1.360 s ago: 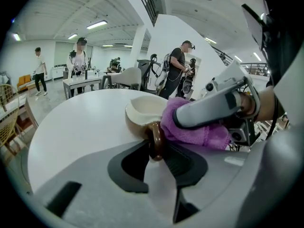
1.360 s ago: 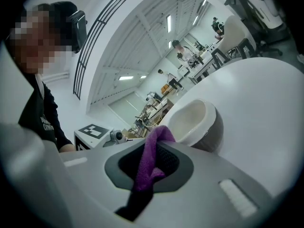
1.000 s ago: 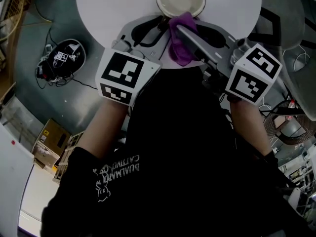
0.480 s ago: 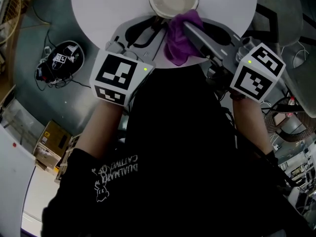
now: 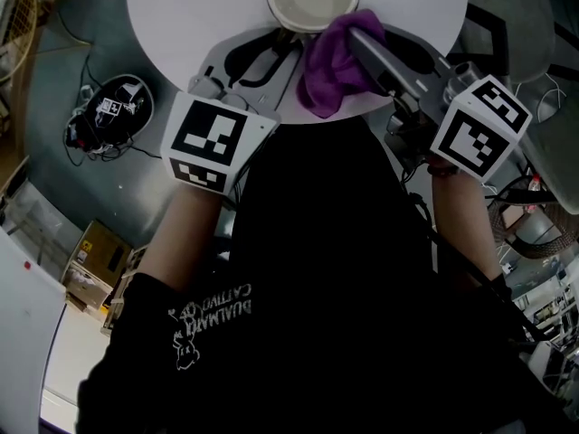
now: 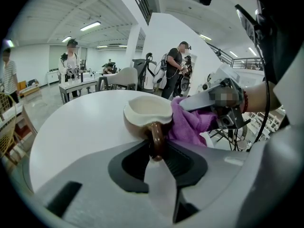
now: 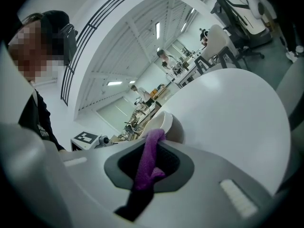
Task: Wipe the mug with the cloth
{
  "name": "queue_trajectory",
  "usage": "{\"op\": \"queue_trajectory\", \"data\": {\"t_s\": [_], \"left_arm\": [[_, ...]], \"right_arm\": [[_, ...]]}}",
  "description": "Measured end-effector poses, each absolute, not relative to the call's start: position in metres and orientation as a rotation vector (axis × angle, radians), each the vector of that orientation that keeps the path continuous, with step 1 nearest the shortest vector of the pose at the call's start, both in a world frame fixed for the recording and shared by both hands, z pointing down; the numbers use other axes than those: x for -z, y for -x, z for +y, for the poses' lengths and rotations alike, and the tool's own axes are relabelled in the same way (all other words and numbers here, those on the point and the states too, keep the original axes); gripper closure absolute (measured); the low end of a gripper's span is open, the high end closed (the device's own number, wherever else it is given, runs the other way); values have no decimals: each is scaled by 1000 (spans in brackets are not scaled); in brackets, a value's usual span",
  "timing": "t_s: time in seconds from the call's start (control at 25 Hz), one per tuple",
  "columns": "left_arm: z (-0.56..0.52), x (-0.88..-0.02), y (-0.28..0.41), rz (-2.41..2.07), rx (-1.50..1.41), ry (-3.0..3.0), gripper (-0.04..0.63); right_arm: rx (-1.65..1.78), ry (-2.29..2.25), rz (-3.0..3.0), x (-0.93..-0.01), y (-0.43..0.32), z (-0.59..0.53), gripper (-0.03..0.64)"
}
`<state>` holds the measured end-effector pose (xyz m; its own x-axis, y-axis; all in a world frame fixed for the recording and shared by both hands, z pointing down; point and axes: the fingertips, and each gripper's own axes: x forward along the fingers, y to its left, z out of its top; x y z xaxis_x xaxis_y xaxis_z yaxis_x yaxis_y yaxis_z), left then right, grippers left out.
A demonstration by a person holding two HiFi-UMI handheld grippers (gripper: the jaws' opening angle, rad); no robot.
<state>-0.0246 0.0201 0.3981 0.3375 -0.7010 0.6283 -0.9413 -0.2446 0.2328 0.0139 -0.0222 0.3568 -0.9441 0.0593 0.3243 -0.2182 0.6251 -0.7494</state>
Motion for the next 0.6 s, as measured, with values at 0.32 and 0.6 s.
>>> {"op": "queue_trajectory", "data": {"t_s": [0.32, 0.6], "left_arm": [[20, -396, 24, -1420, -556, -2052, 506], [21, -398, 24, -1407, -568, -2075, 509]], "right_arm": [[-1199, -155, -2535, -357, -14, -31, 580], [-1198, -226, -2528, -363, -19, -43, 574]]}}
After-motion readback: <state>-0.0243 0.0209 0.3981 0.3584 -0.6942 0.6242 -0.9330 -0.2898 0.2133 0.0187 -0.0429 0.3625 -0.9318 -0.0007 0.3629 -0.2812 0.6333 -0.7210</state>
